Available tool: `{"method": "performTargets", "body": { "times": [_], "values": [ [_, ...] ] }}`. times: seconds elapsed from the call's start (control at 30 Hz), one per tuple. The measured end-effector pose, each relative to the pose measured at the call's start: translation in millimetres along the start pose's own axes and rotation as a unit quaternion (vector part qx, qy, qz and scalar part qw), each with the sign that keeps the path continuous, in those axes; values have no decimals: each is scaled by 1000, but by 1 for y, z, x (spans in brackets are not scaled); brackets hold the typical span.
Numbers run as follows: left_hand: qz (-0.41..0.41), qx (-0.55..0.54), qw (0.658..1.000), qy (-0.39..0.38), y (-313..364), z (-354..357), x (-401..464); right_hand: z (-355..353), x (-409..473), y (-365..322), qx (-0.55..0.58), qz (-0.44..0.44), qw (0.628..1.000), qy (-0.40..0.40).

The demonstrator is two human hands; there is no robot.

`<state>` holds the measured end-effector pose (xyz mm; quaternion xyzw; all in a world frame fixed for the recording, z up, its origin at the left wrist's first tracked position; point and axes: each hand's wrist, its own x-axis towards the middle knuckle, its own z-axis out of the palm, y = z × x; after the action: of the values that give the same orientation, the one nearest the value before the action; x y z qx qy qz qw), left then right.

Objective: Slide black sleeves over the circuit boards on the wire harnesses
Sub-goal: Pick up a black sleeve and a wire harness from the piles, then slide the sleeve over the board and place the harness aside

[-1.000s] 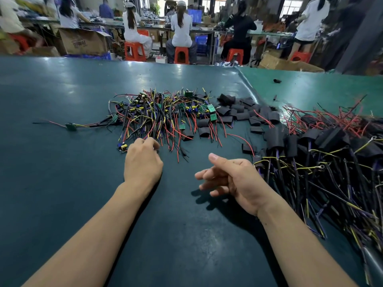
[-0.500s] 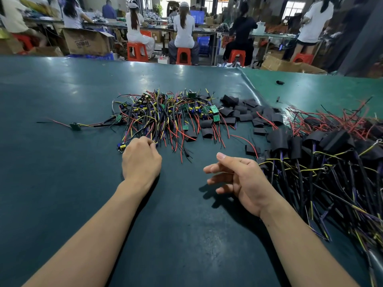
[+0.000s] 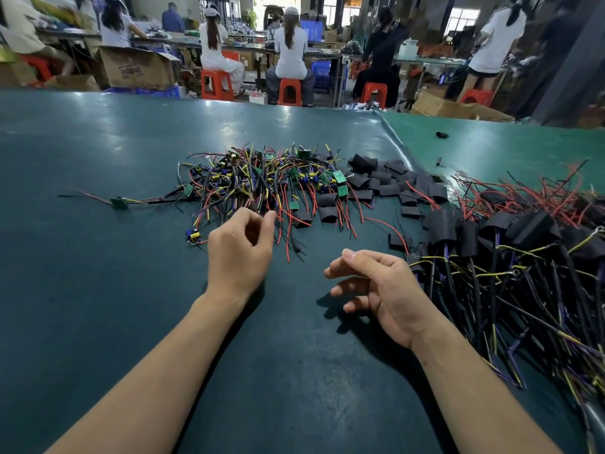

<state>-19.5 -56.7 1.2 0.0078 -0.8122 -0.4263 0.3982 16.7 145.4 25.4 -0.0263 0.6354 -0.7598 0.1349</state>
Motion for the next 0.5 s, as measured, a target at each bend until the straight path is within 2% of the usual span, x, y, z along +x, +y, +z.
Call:
{"method": "performTargets", "body": {
  "times": [0.1, 0.2, 0.3, 0.4, 0.5],
  "values": [
    [-42, -97, 994, -43, -1, 3, 1, -2, 0, 1, 3, -3, 1000, -4],
    [-70, -177, 981, -47, 4, 4, 0, -3, 2, 2, 4, -2, 1000, 0],
    [46, -226, 970, -75, 21, 1, -9, -1, 6, 6, 7, 1, 1000, 24],
    [164, -241, 937, -192, 34, -3, -28, 2, 9, 13, -18, -13, 999, 31],
    [194, -261, 906, -273, 41, -5, -39, 2, 11, 18, -65, -50, 996, 47]
  ]
}}
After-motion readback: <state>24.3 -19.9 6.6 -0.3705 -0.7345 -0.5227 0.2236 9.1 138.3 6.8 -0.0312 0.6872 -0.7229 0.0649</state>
